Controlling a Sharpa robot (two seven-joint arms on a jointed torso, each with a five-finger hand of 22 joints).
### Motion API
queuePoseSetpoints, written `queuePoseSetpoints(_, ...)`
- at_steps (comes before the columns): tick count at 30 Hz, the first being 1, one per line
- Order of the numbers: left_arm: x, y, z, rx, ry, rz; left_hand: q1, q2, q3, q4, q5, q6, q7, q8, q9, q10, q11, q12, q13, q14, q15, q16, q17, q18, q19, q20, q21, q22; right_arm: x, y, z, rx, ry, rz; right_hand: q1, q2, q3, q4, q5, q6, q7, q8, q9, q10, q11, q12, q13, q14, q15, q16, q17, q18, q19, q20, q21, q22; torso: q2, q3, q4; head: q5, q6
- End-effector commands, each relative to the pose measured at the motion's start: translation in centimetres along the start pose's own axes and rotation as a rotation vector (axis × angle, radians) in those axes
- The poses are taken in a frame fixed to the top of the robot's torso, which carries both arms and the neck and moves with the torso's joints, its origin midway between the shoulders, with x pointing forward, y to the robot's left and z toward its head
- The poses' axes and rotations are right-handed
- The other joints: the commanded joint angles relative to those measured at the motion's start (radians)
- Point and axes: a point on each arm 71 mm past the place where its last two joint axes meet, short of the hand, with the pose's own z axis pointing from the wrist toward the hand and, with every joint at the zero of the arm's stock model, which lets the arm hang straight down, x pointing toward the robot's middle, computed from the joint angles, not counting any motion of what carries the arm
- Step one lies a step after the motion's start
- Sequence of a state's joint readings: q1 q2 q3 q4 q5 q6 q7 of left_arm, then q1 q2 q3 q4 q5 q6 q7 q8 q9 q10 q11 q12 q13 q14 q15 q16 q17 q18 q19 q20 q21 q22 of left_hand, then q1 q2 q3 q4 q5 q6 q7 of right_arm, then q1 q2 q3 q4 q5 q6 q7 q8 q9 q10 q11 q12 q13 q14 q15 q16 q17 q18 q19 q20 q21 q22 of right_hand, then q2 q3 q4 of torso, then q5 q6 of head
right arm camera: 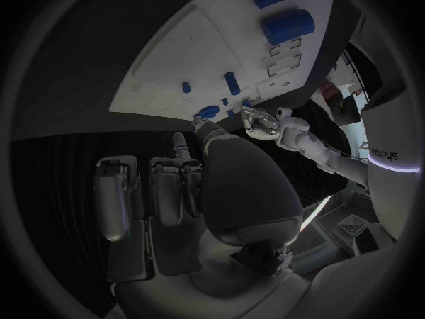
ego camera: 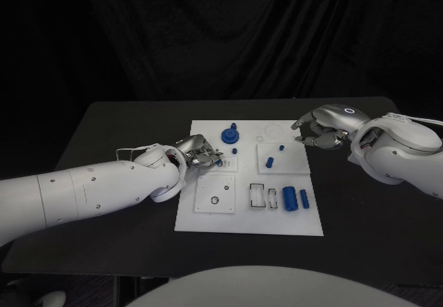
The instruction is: Assemble the parts on the task board
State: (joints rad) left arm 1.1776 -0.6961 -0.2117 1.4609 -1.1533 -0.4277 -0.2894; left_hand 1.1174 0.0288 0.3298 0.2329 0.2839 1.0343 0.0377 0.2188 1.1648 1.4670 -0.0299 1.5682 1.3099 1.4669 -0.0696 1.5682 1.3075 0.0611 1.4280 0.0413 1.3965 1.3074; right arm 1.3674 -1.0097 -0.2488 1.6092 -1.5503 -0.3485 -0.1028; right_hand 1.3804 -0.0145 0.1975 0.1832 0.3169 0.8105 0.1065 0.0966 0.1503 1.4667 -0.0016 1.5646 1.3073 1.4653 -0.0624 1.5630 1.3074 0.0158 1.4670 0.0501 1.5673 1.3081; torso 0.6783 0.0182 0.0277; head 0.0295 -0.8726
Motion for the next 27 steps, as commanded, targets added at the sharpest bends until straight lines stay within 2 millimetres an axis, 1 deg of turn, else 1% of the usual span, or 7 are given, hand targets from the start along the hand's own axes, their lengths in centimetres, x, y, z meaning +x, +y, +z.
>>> queuePoseSetpoints(1,0.40,-0.08,0.00,0.005,0.023,0.006,-0.005,-0.007,-0.005,0.014,-0.016,-0.007,-0.001,-0.005,-0.005,0.104,0.000,0.003,0.261,0.104,-0.007,0.003,0.263,-0.006,-0.002,-0.004,-0.004,0.139,0.16,-0.12,-0.07,0.019,0.010,-0.001,0.010,-0.002,0.004,-0.001,0.005,0.009,0.001,-0.005,-0.001,0.092,0.009,-0.005,0.247,0.101,0.006,-0.006,0.244,-0.013,0.099,0.005,-0.004,0.260,0.000,0.0000,0.0003,-0.001,0.000)
queuePoseSetpoints(3,0.44,-0.09,0.00,0.006,0.028,0.007,-0.014,-0.012,-0.018,0.029,-0.035,-0.006,0.000,-0.008,-0.007,0.104,0.001,0.003,0.261,0.104,-0.005,0.003,0.263,-0.006,-0.002,-0.003,-0.006,0.140,0.17,-0.13,-0.08,0.019,0.011,-0.001,0.010,-0.002,0.004,-0.001,0.005,0.009,0.001,-0.005,-0.001,0.092,0.009,-0.005,0.247,0.101,0.006,-0.006,0.244,-0.013,0.099,0.005,-0.004,0.260,-0.001,0.0001,0.0001,0.000,0.000)
queuePoseSetpoints(12,0.54,-0.14,-0.01,0.017,0.040,0.010,-0.049,-0.020,-0.062,0.058,-0.064,-0.001,0.004,-0.018,-0.015,0.104,0.004,0.003,0.261,0.104,-0.003,0.003,0.263,-0.005,-0.002,-0.001,-0.010,0.141,0.19,-0.16,-0.10,0.022,0.014,-0.001,0.008,-0.003,0.007,-0.003,0.006,0.011,0.001,-0.006,-0.003,0.091,0.009,-0.006,0.246,0.100,0.006,-0.007,0.242,-0.013,0.098,0.006,-0.005,0.259,0.000,-0.0003,-0.0003,0.000,0.000)
queuePoseSetpoints(18,0.52,-0.10,-0.03,0.022,0.040,0.010,-0.123,-0.008,-0.125,0.060,-0.097,0.008,0.005,-0.026,-0.023,0.104,0.006,0.003,0.261,0.104,-0.001,0.003,0.263,-0.005,-0.001,0.001,-0.014,0.143,0.20,-0.21,-0.10,0.027,0.016,0.010,0.007,-0.004,0.007,-0.003,0.006,0.012,0.001,-0.006,-0.003,0.091,0.009,-0.006,0.246,0.100,0.006,-0.008,0.241,-0.013,0.097,0.006,-0.006,0.259,0.001,0.0001,-0.0001,0.000,0.000)
queuePoseSetpoints(21,0.49,-0.06,-0.05,0.024,0.039,0.010,-0.162,0.007,-0.159,0.060,-0.110,0.012,0.005,-0.029,-0.025,0.104,0.006,0.003,0.261,0.104,-0.001,0.003,0.263,-0.005,-0.001,0.001,-0.016,0.145,0.21,-0.25,-0.10,0.029,0.018,0.014,0.007,-0.004,0.008,-0.003,0.006,0.012,0.001,-0.006,-0.003,0.091,0.009,-0.006,0.246,0.100,0.006,-0.008,0.240,-0.013,0.097,0.006,-0.006,0.259,0.000,0.0000,0.0001,0.001,0.000)
queuePoseSetpoints(24,0.46,0.00,-0.06,0.024,0.038,0.010,-0.168,0.010,-0.164,0.060,-0.111,0.012,0.005,-0.029,-0.025,0.104,0.006,0.003,0.261,0.104,-0.001,0.003,0.263,-0.005,-0.001,0.001,-0.016,0.145,0.22,-0.26,-0.10,0.030,0.018,0.016,0.007,-0.004,0.008,-0.003,0.006,0.012,0.001,-0.006,-0.003,0.091,0.009,-0.006,0.246,0.100,0.006,-0.008,0.240,-0.013,0.097,0.006,-0.006,0.259,0.000,0.0001,0.0003,0.001,0.000)
queuePoseSetpoints(27,0.43,0.05,-0.07,0.024,0.037,0.010,-0.191,0.021,-0.185,0.061,-0.117,0.014,0.005,-0.031,-0.025,0.104,0.006,0.003,0.261,0.104,-0.001,0.003,0.263,-0.005,-0.001,0.002,-0.017,0.146,0.23,-0.27,-0.09,0.031,0.019,0.016,0.007,-0.004,0.008,-0.003,0.006,0.012,0.001,-0.006,-0.003,0.091,0.009,-0.006,0.246,0.100,0.006,-0.008,0.240,-0.013,0.097,0.006,-0.006,0.259,0.000,-0.0001,-0.0004,0.002,0.000)
